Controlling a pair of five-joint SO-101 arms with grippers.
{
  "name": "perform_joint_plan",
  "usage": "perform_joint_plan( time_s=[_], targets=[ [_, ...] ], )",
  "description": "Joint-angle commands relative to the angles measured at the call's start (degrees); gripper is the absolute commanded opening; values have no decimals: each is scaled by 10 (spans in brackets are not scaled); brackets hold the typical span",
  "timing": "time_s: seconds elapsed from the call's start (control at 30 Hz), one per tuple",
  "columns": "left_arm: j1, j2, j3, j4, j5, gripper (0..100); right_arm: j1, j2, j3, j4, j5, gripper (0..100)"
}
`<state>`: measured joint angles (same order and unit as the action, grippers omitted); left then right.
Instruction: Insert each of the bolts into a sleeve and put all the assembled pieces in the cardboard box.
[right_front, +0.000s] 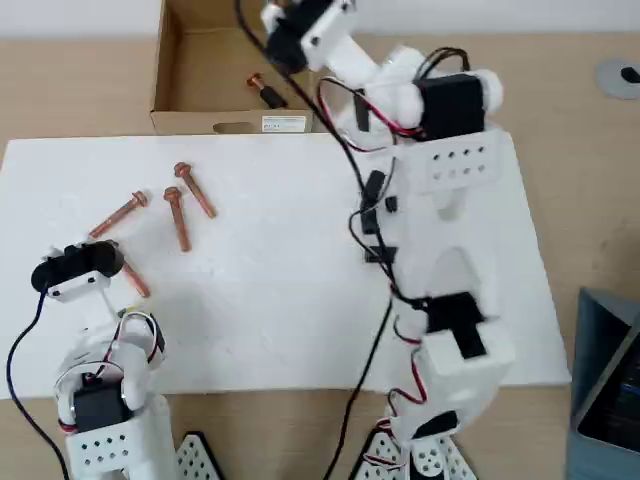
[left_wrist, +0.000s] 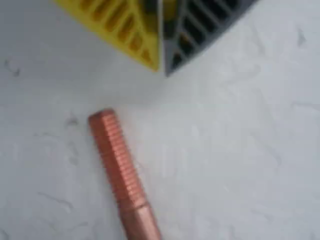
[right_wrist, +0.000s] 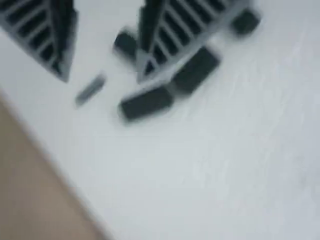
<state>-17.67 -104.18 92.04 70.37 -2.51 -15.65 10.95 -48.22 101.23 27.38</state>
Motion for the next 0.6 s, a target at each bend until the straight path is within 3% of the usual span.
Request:
perform_joint_plan(
  time_s=[0.0, 0.33, 0.5, 0.57],
  targets=[
    [-4, -3, -2, -11, -3, 4, 22, -87, 114, 12, 2, 110],
    [-4, -3, -2, -11, -3, 4, 31, -204, 415, 11, 11, 111],
    [-4, -3, -2, -11, -3, 4, 32, -211, 498, 11, 168, 111],
    [-4, -3, -2, -11, -3, 4, 41, -209, 530, -5, 194, 112]
  ],
)
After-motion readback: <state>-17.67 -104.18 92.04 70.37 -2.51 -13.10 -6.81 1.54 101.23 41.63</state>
